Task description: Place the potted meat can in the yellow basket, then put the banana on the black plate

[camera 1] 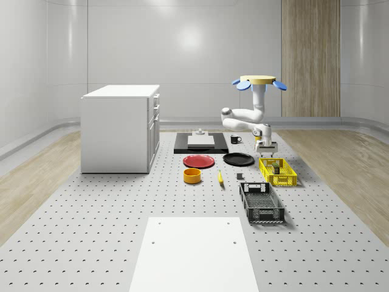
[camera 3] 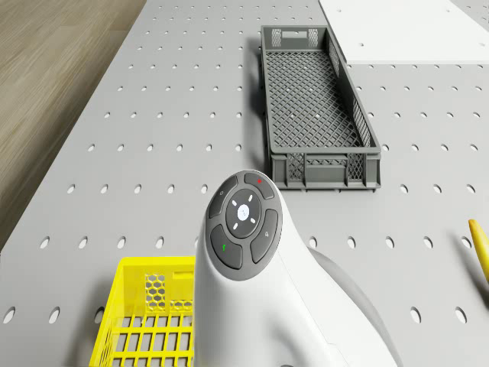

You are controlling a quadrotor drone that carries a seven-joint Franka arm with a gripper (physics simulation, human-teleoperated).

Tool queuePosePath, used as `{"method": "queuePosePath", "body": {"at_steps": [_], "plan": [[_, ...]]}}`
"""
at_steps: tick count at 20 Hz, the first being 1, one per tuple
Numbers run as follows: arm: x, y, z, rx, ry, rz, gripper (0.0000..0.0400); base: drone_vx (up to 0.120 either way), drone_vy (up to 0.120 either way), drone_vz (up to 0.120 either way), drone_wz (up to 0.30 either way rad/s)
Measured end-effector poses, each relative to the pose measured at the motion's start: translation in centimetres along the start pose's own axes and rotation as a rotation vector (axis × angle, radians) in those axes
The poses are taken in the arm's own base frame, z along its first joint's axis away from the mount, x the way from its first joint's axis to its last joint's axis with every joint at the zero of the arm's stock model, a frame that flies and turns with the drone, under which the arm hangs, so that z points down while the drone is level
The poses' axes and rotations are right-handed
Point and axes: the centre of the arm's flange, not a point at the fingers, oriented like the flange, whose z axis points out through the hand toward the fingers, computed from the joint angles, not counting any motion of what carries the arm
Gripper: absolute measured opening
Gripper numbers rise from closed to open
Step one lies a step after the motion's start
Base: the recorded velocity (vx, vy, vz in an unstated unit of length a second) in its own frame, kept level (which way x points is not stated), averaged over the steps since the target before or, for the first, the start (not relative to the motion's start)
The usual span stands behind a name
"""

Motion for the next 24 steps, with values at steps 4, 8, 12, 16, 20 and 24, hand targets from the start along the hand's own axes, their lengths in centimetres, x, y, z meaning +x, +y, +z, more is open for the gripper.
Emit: {"method": "queuePosePath", "body": {"at_steps": [4,8,12,16,20,24], "plan": [[0.0,0.0,0.0,0.0,0.0,0.0,0.04,0.08,-0.12,0.0,0.0],[0.0,0.0,0.0,0.0,0.0,0.0,0.04,0.12,-0.12,0.0,0.0],[0.0,0.0,0.0,0.0,0.0,0.0,0.04,0.11,-0.12,0.0,0.0],[0.0,0.0,0.0,0.0,0.0,0.0,0.04,0.0,-0.12,0.0,0.0],[0.0,0.0,0.0,0.0,0.0,0.0,0.04,0.08,-0.12,0.0,0.0],[0.0,0.0,0.0,0.0,0.0,0.0,0.04,0.0,-0.12,0.0,0.0]]}}
